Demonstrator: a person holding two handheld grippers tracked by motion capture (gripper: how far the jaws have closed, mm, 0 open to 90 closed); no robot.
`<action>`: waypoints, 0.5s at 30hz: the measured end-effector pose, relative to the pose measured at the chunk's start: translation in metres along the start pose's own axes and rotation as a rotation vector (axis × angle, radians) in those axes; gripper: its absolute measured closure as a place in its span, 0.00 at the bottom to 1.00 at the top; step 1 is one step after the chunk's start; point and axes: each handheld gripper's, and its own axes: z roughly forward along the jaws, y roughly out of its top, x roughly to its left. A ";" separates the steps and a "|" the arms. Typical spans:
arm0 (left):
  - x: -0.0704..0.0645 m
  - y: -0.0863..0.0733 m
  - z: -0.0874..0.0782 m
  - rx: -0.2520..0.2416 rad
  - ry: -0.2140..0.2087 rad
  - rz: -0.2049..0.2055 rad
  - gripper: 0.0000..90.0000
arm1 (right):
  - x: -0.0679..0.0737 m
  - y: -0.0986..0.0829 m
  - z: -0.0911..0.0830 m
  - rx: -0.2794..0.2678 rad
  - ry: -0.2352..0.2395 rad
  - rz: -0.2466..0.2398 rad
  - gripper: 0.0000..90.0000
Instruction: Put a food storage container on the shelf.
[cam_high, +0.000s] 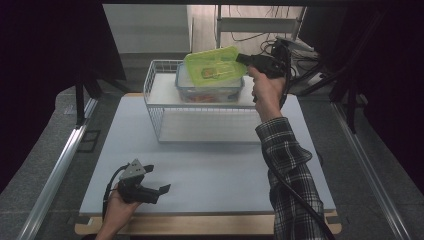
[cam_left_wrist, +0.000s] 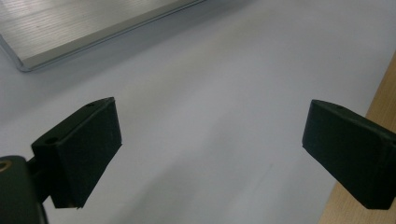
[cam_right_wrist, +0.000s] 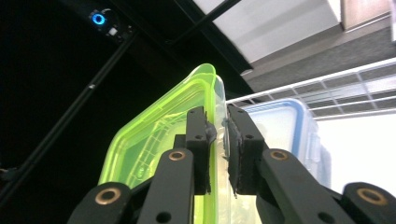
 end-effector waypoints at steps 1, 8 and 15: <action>0.000 0.000 0.000 0.000 0.000 0.001 0.05 | 0.000 0.000 0.001 0.000 -0.012 -0.010 0.86; 0.000 0.000 0.000 0.000 -0.001 0.001 0.05 | -0.006 -0.001 0.003 -0.009 -0.039 -0.004 0.80; 0.000 0.000 -0.001 -0.001 0.000 0.001 0.05 | -0.004 0.003 -0.007 -0.018 -0.046 -0.026 0.67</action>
